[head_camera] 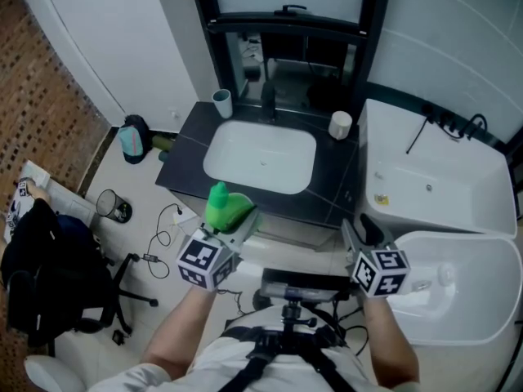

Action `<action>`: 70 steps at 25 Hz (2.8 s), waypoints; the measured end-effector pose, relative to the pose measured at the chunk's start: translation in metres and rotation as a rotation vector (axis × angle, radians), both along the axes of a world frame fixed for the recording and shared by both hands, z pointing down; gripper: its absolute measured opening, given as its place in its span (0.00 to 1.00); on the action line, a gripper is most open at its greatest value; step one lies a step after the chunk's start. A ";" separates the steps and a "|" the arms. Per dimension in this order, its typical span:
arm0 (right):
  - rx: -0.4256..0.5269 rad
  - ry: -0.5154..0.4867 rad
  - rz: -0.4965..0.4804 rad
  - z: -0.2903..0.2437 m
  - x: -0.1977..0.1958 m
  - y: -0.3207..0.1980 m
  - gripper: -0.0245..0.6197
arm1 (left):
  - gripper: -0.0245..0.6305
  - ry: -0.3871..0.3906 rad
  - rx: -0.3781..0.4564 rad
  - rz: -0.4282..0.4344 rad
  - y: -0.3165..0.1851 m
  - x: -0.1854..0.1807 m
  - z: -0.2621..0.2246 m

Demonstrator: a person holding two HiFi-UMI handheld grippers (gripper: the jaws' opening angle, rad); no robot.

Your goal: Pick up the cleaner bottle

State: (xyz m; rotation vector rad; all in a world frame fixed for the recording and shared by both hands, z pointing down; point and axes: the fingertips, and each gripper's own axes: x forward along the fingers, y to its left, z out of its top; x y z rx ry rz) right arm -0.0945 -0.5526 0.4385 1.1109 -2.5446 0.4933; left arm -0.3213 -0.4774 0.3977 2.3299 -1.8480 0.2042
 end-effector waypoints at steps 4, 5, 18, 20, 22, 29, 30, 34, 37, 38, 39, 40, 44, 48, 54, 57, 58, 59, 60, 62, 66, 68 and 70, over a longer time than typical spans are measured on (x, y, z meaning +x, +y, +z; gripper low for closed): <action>0.006 0.009 0.007 0.000 0.002 0.000 0.35 | 0.29 0.002 -0.019 0.003 0.003 -0.003 0.004; 0.008 0.011 0.011 0.000 0.003 0.000 0.35 | 0.29 0.000 -0.022 0.004 0.004 -0.004 0.006; 0.018 0.000 0.080 -0.005 -0.010 0.018 0.35 | 0.29 -0.019 -0.018 0.035 0.020 -0.020 0.009; 0.023 0.001 0.092 -0.005 -0.012 0.022 0.35 | 0.29 -0.018 -0.020 0.049 0.025 -0.023 0.009; 0.028 -0.001 0.104 -0.006 -0.014 0.027 0.35 | 0.29 -0.019 -0.023 0.060 0.030 -0.027 0.010; 0.025 0.007 0.128 0.000 -0.010 0.039 0.35 | 0.29 -0.007 -0.028 0.043 0.045 -0.038 0.012; 0.023 0.009 0.126 0.000 -0.008 0.039 0.35 | 0.29 -0.003 -0.029 0.042 0.046 -0.036 0.012; 0.011 0.020 0.108 0.000 0.000 0.038 0.35 | 0.29 0.013 -0.037 0.025 0.049 -0.028 0.013; 0.013 0.026 0.091 -0.004 0.006 0.034 0.35 | 0.29 0.015 -0.041 0.023 0.049 -0.018 0.009; 0.016 0.023 0.086 -0.006 0.008 0.031 0.35 | 0.29 0.014 -0.038 0.018 0.048 -0.015 0.007; 0.020 0.021 0.079 -0.008 0.009 0.028 0.35 | 0.29 0.013 -0.035 0.012 0.046 -0.014 0.005; 0.022 0.018 0.073 -0.010 0.010 0.025 0.35 | 0.29 0.013 -0.031 0.007 0.044 -0.012 0.003; 0.020 0.011 0.063 -0.013 0.017 0.019 0.35 | 0.29 0.014 -0.037 0.008 0.041 -0.002 0.001; 0.010 0.010 0.053 -0.010 0.024 0.018 0.35 | 0.29 0.014 -0.053 0.020 0.040 0.007 0.005; 0.007 0.014 0.028 -0.010 0.028 0.017 0.35 | 0.29 0.015 -0.051 0.016 0.038 0.013 0.003; 0.006 0.014 0.015 -0.012 0.027 0.017 0.33 | 0.29 0.017 -0.050 0.005 0.040 0.013 0.002; 0.004 0.013 0.010 -0.012 0.027 0.017 0.32 | 0.29 0.018 -0.050 -0.001 0.041 0.012 0.002; 0.004 0.013 0.006 -0.012 0.026 0.017 0.32 | 0.29 0.018 -0.051 -0.007 0.042 0.012 0.002; 0.006 0.013 0.004 -0.012 0.027 0.016 0.32 | 0.29 0.018 -0.051 -0.015 0.043 0.011 0.002; 0.006 0.014 -0.003 -0.012 0.026 0.016 0.31 | 0.29 0.019 -0.051 -0.024 0.044 0.009 0.002; 0.000 0.017 -0.015 -0.009 0.025 0.017 0.30 | 0.29 0.020 -0.052 -0.038 0.047 0.006 0.001; -0.001 0.018 -0.016 -0.008 0.027 0.017 0.29 | 0.29 0.019 -0.054 -0.048 0.049 0.005 0.001; -0.008 0.015 -0.018 -0.008 0.028 0.018 0.28 | 0.29 0.016 -0.055 -0.061 0.051 0.003 0.001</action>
